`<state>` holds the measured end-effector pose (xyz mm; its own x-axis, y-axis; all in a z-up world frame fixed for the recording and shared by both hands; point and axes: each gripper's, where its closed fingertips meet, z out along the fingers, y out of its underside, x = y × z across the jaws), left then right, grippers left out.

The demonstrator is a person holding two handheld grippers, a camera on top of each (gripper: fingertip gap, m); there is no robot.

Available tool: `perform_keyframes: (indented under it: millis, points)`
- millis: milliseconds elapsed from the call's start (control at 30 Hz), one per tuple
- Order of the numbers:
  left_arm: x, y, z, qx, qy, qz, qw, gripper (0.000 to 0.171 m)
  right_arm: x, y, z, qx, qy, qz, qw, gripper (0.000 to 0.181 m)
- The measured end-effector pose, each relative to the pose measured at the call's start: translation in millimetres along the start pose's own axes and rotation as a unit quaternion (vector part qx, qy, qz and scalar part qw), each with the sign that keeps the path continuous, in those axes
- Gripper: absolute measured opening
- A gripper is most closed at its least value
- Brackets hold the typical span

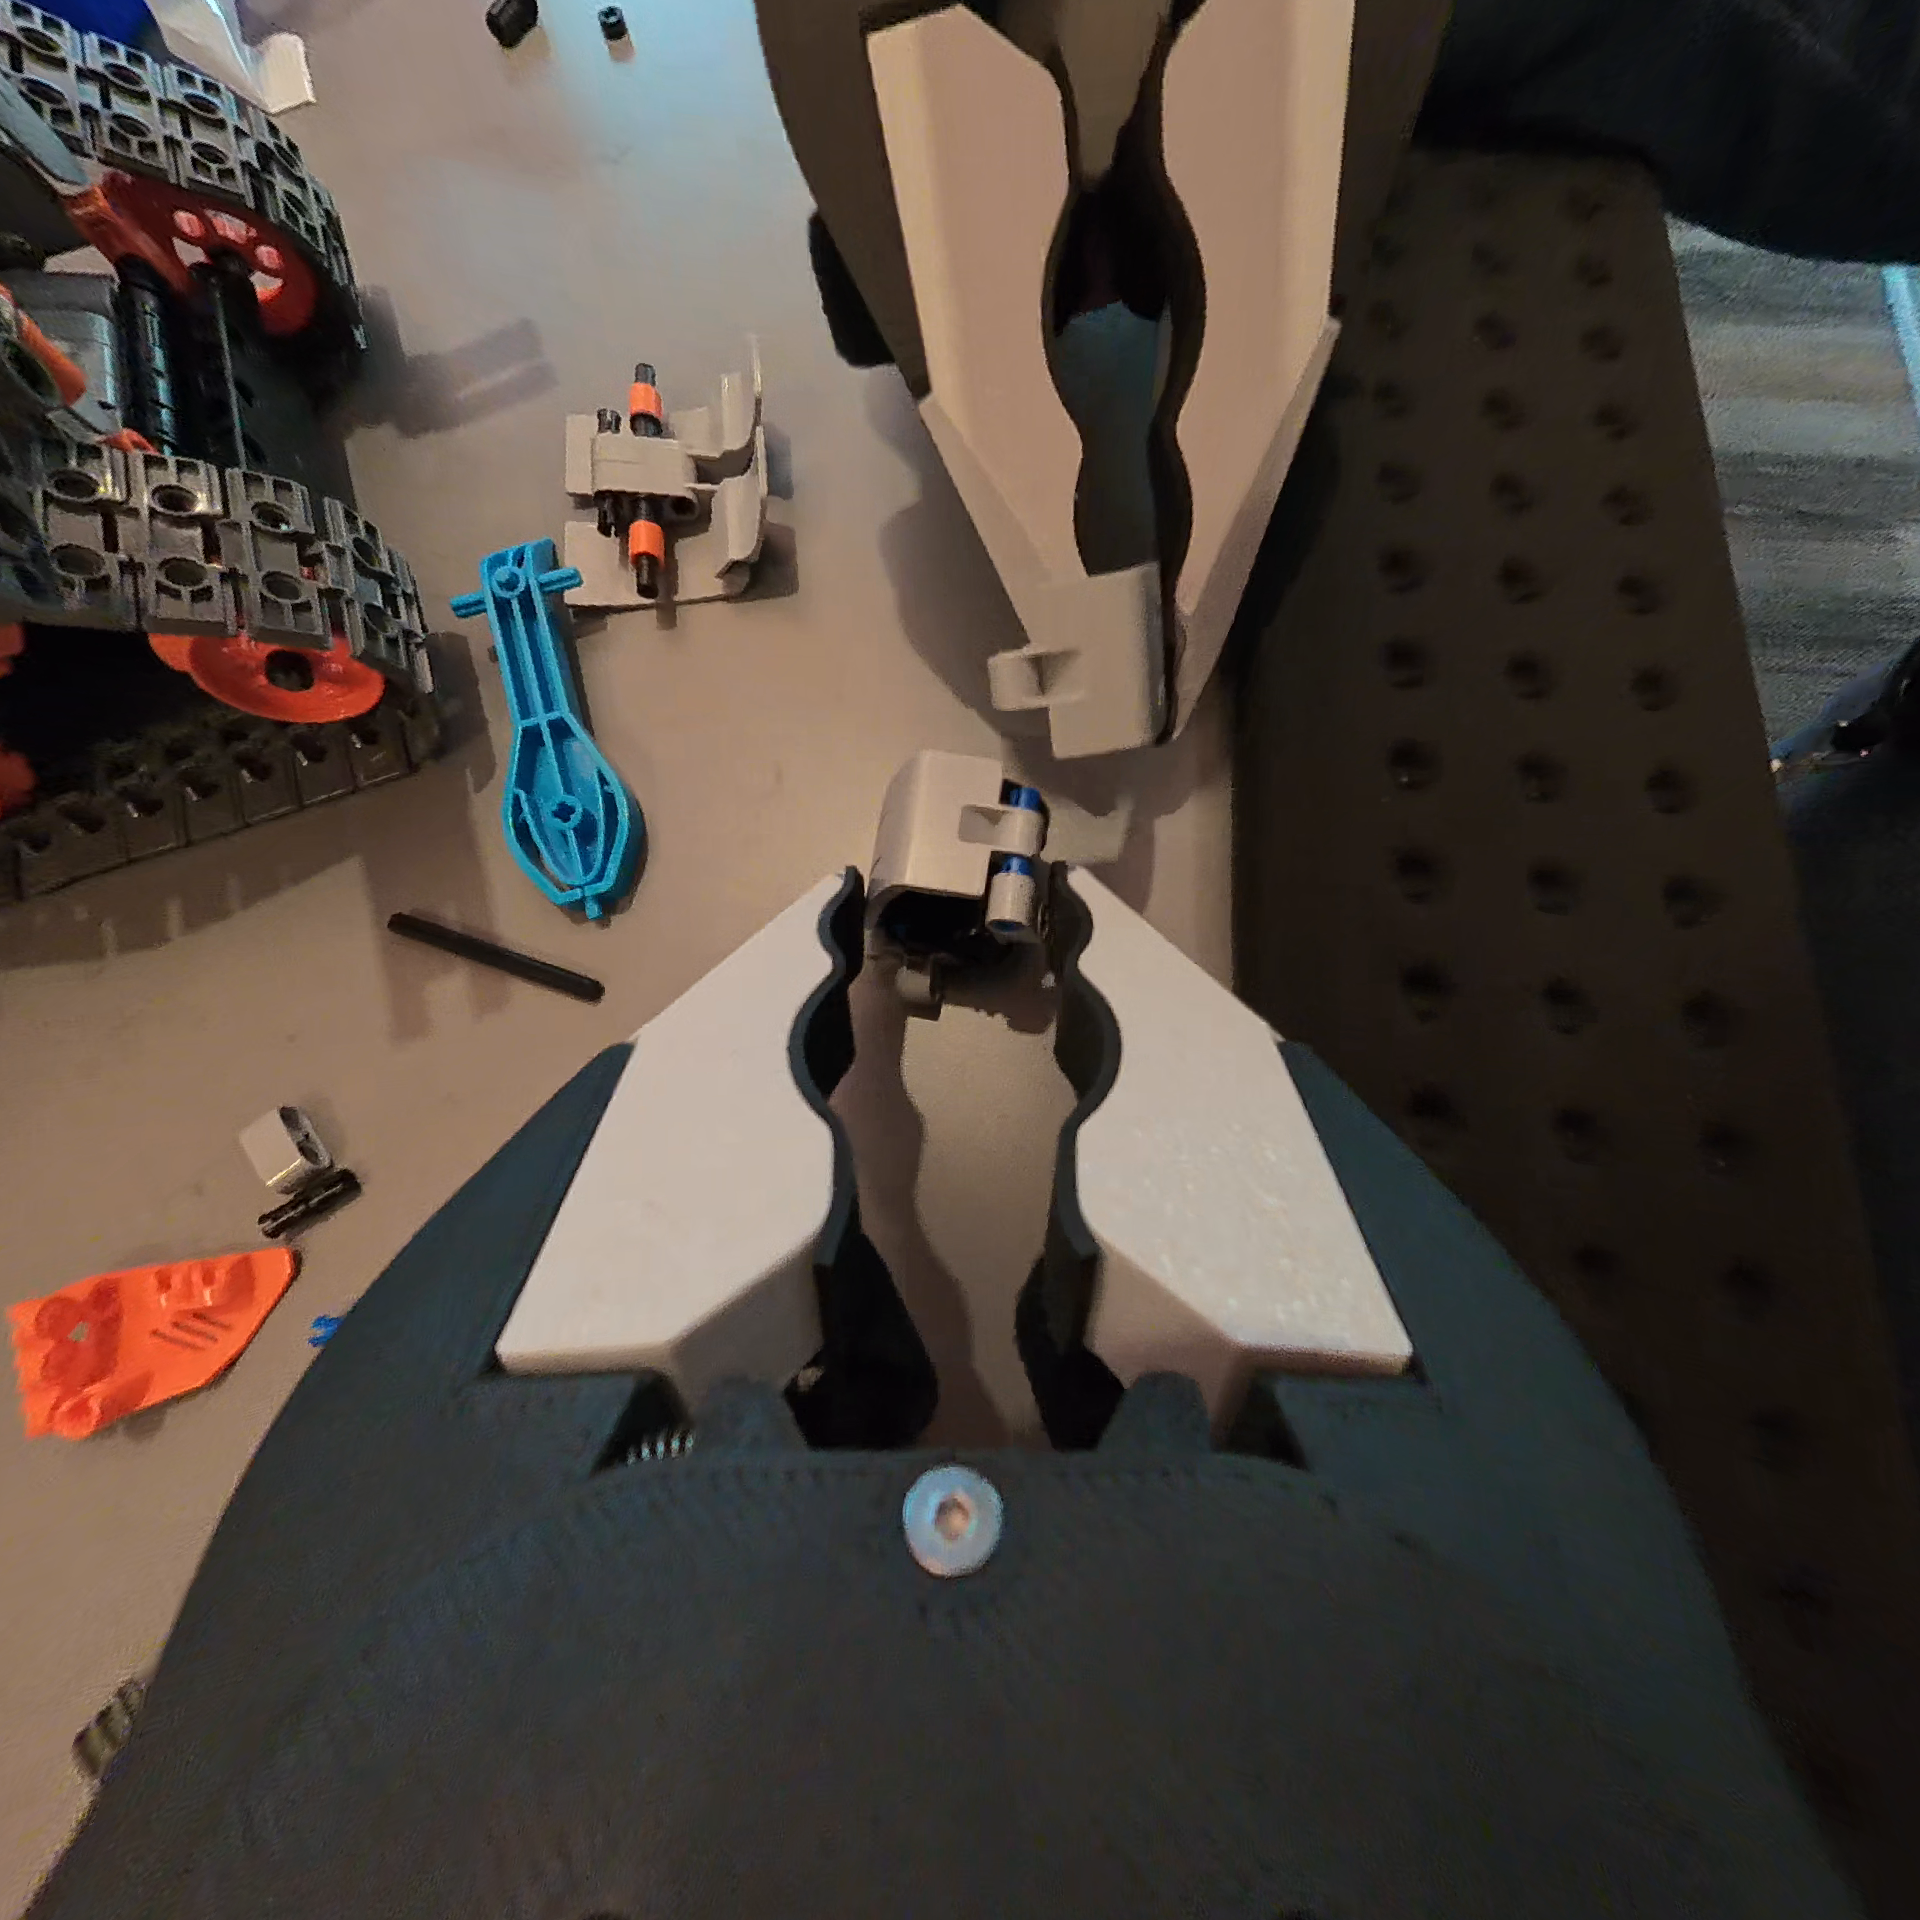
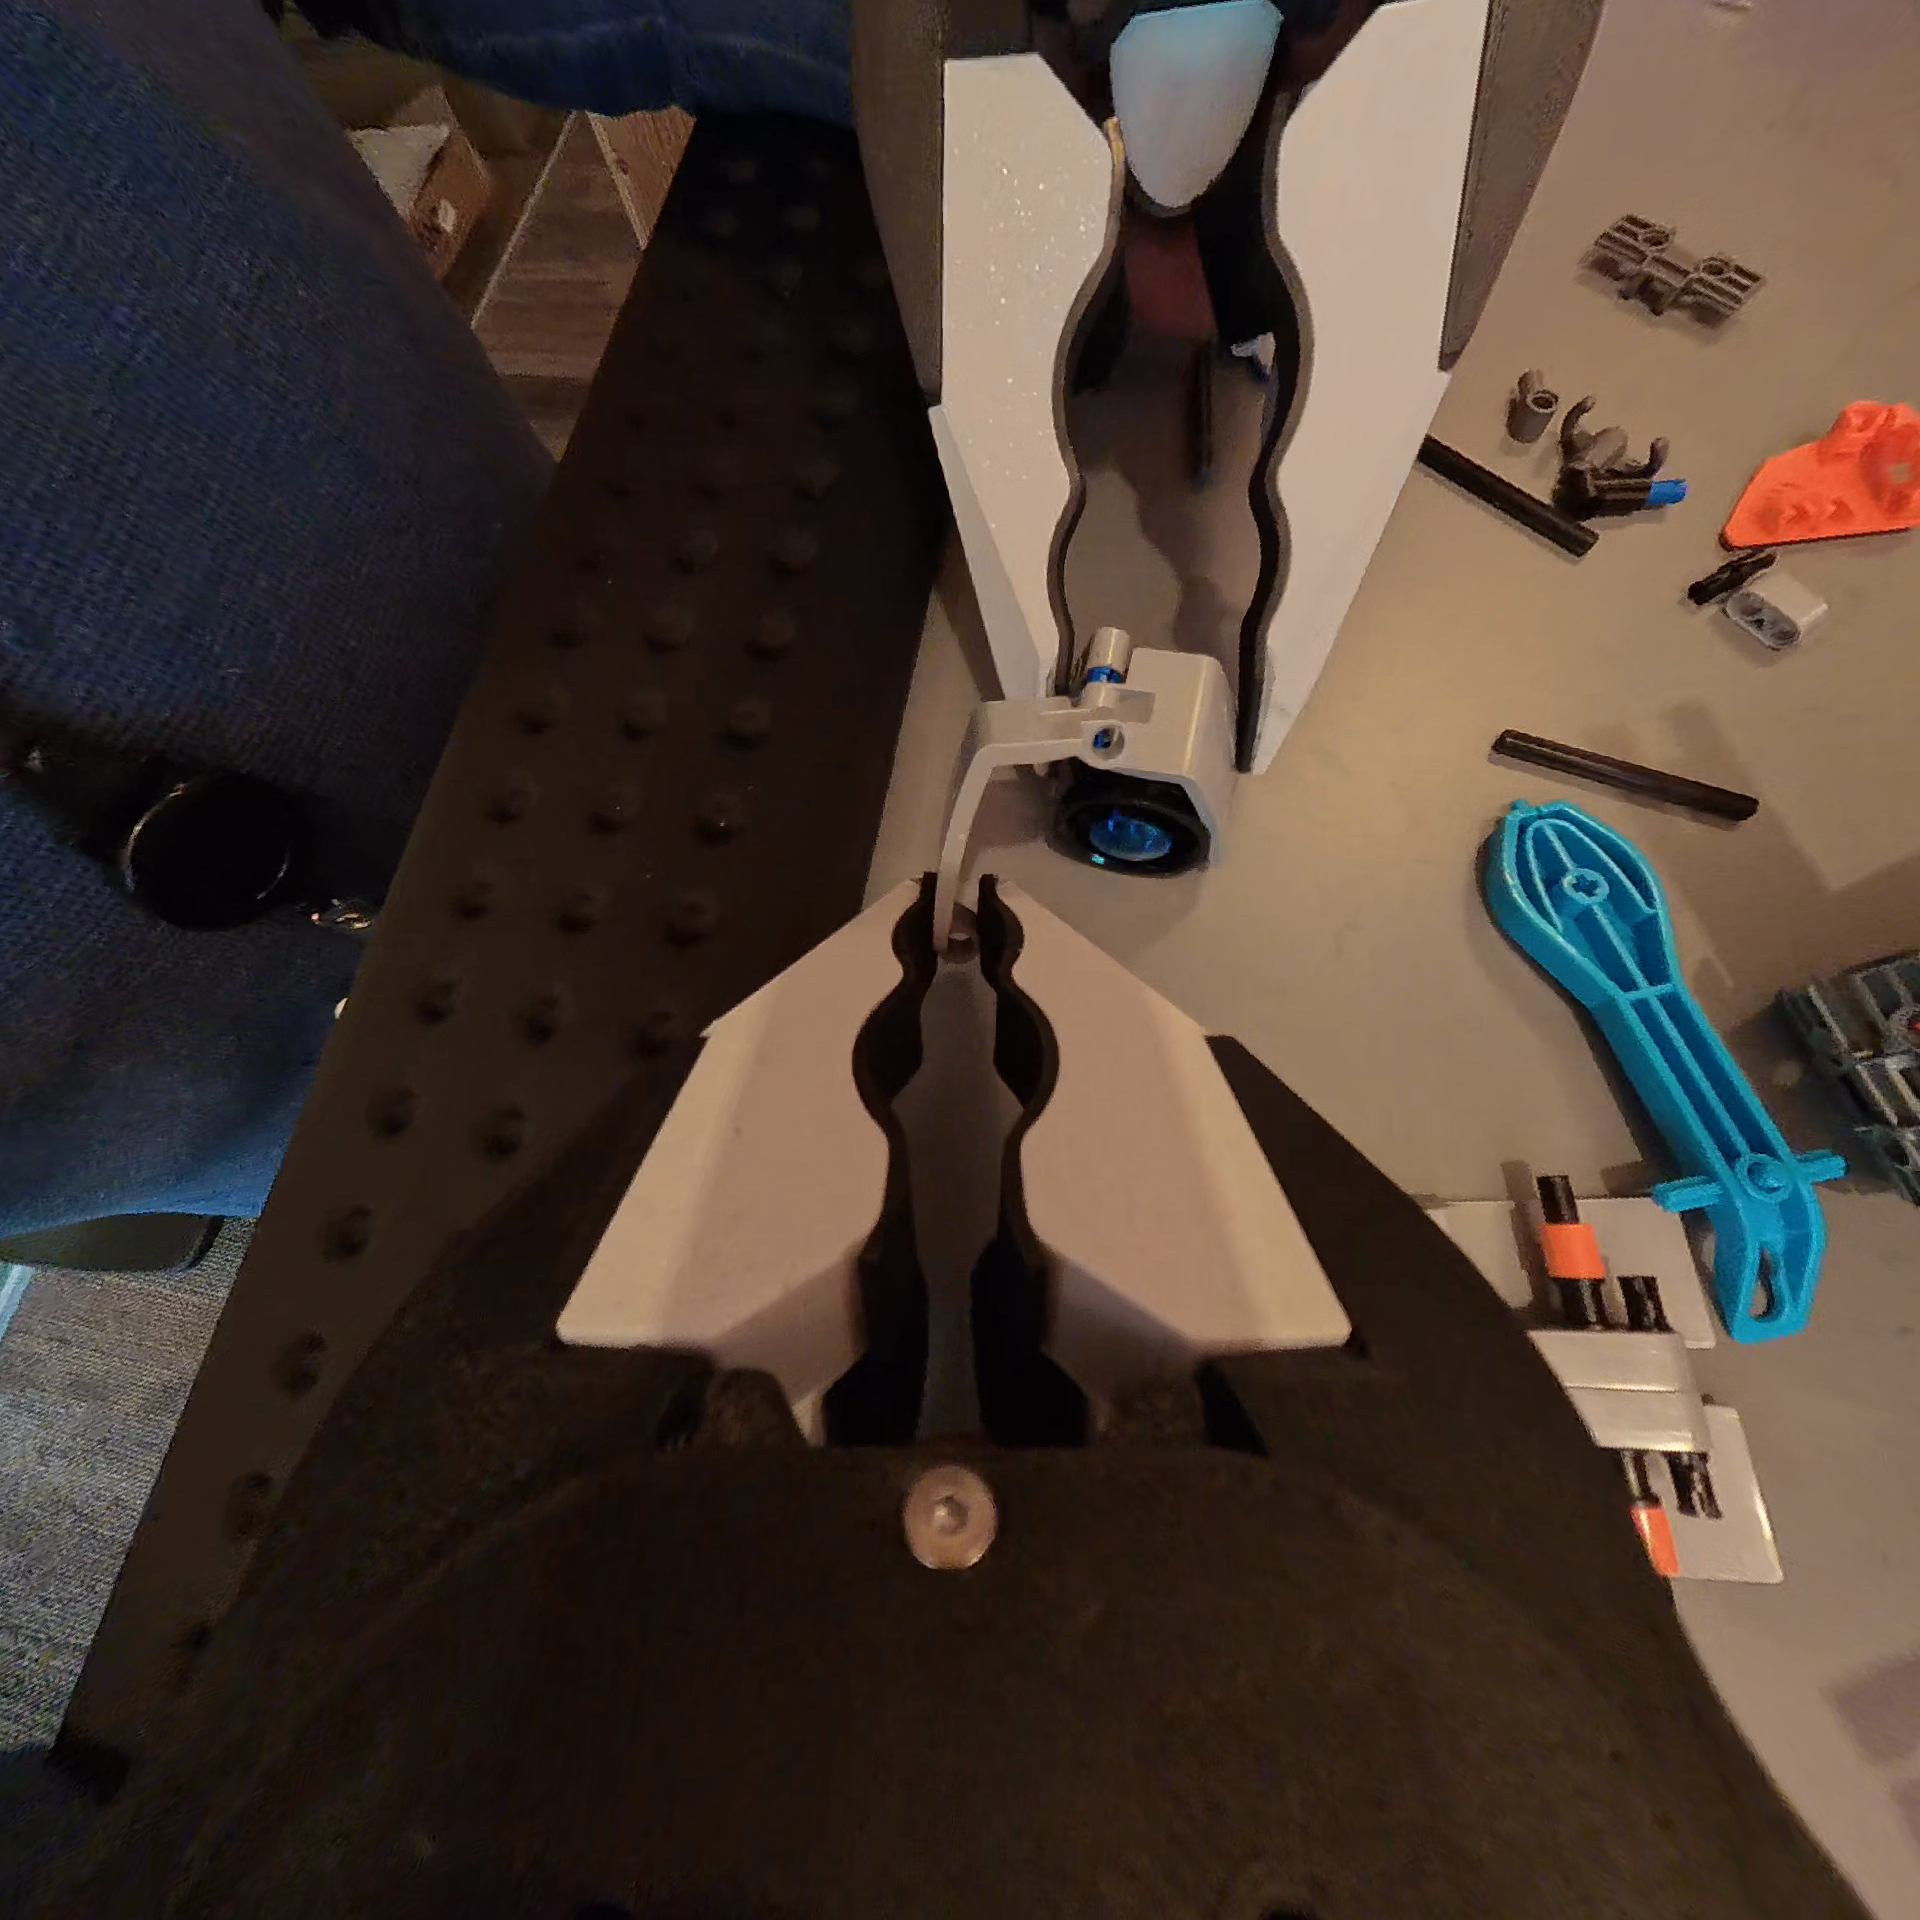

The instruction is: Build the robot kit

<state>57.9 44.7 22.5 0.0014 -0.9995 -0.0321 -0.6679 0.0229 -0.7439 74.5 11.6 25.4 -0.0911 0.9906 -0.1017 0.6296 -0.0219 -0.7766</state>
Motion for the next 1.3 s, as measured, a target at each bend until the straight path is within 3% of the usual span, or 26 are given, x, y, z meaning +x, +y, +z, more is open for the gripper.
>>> perform_keyframes:
  millis: [300, 367, 533, 733, 867, 967, 1067, 1200, 1300]
  points:
    - [-0.2, -24.7, -8.4, 0.083, 0.045, -0.090, 0.991, 0.032, 9.8, -6.4, 2.5, 0.021, 0.011, 0.030, 0.999, 0.008]
    - [-2.9, -21.6, -7.3, 0.077, 0.040, -0.095, 0.992, 0.032, 11.3, -3.1, 3.6, 0.012, 0.015, 0.039, 0.999, 0.019]
    - [-3.4, -17.7, -5.1, 0.068, 0.035, -0.096, 0.992, 0.032, 12.7, -5.6, -1.8, 0.018, 0.029, 0.033, 0.999, 0.005]
    - [-8.1, -18.1, -8.9, 0.073, 0.023, -0.089, 0.993, 0.032, 7.9, -0.6, -30.3, 0.014, 0.049, 0.029, 0.998, 0.022]
    - [-9.9, -18.7, -11.3, 0.079, 0.023, -0.090, 0.992, 0.032, -0.1, 15.6, -33.9, -0.051, 0.056, -0.005, 0.997, 0.027]
    - [-8.8, -17.7, -9.6, 0.075, 0.024, -0.087, 0.993, 0.032, 12.2, 28.7, -26.7, -0.091, 0.084, -0.018, 0.992, 0.023]
    - [-8.9, -19.2, -9.5, 0.078, 0.024, -0.087, 0.993, 0.032, 14.5, 31.5, -21.1, -0.097, 0.082, -0.018, 0.992, 0.004]
    - [-12.0, -23.9, -12.8, 0.096, 0.018, -0.092, 0.991, 0.032, 22.3, 24.0, -27.7, -0.054, 0.088, 0.004, 0.995, 0.004]
    - [-14.2, -34.5, -19.6, 0.128, 0.016, -0.093, 0.987, 0.032, 20.0, -3.6, -37.8, 0.035, 0.054, 0.033, 0.997, 0.004]
